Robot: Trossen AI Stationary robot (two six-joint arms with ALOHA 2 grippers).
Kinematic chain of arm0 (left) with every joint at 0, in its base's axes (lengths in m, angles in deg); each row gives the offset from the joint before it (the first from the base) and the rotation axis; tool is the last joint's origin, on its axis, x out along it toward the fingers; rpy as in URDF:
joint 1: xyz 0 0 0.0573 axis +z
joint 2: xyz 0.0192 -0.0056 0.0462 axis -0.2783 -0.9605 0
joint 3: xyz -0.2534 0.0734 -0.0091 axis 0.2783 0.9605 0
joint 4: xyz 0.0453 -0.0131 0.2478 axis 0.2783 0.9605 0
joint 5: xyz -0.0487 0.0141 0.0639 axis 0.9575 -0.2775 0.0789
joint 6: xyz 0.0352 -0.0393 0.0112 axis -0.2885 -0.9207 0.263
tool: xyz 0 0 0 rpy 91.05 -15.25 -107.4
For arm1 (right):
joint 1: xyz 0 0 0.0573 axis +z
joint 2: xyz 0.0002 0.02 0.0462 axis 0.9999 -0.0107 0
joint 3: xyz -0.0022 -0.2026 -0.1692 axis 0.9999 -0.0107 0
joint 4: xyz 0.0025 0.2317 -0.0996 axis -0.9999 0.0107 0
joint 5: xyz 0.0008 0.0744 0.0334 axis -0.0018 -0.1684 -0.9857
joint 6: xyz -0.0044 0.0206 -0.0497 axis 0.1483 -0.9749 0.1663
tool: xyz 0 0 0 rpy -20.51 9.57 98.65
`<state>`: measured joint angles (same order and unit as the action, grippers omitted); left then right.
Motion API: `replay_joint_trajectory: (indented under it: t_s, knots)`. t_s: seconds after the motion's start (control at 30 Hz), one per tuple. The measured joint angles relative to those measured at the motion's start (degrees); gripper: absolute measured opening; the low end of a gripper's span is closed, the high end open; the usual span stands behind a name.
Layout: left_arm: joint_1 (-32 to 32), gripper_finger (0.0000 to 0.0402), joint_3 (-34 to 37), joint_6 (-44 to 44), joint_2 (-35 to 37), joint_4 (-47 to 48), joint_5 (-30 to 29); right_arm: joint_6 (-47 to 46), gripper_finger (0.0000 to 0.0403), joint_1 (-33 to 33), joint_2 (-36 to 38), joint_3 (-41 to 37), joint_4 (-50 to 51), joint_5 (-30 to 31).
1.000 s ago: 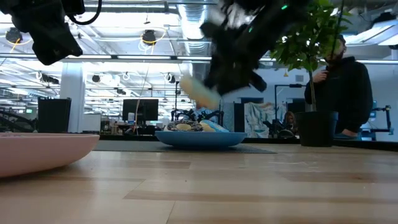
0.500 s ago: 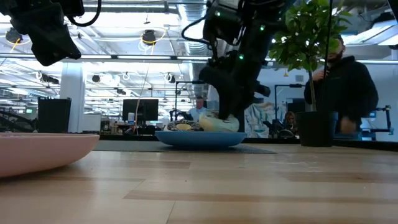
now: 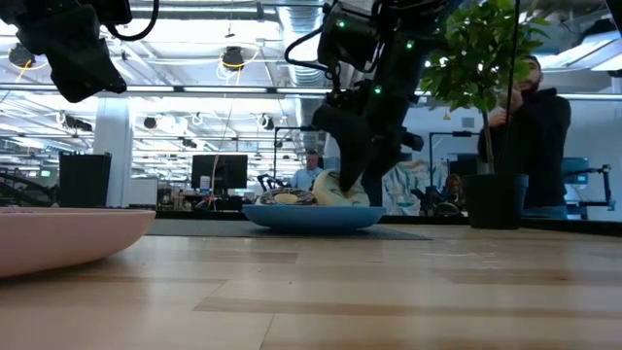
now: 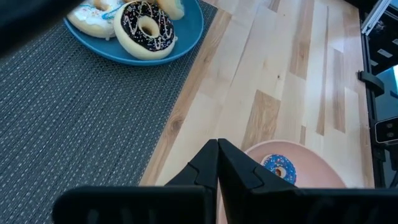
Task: Pick & Place donuts
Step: Put the large light blue donut on the blue plate, then return to Home Position
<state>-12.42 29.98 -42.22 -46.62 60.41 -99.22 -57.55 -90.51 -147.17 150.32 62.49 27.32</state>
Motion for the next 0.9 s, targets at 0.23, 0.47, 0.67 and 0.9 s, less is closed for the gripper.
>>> replay_joint_trajectory:
  t_s: [0.23,0.47,0.67,0.9]
  knots:
    - [0.0,0.0,0.0,-0.3,0.0,0.0,0.0,0.1,0.0251,0.0,0.9,-0.1,1.4,-0.1]
    - [0.0,0.0,0.0,-0.3,0.0,-0.3,0.1,1.5,0.0258,0.0,4.5,0.0,3.7,0.1]
    - [0.0,0.0,0.0,-0.3,0.0,-1.3,0.0,1.5,0.0258,0.4,10.5,0.0,9.1,0.1]
    - [0.0,0.0,0.0,-1.8,0.0,-2.6,-0.2,-3.2,0.0258,4.0,17.6,-0.1,18.9,-0.3]
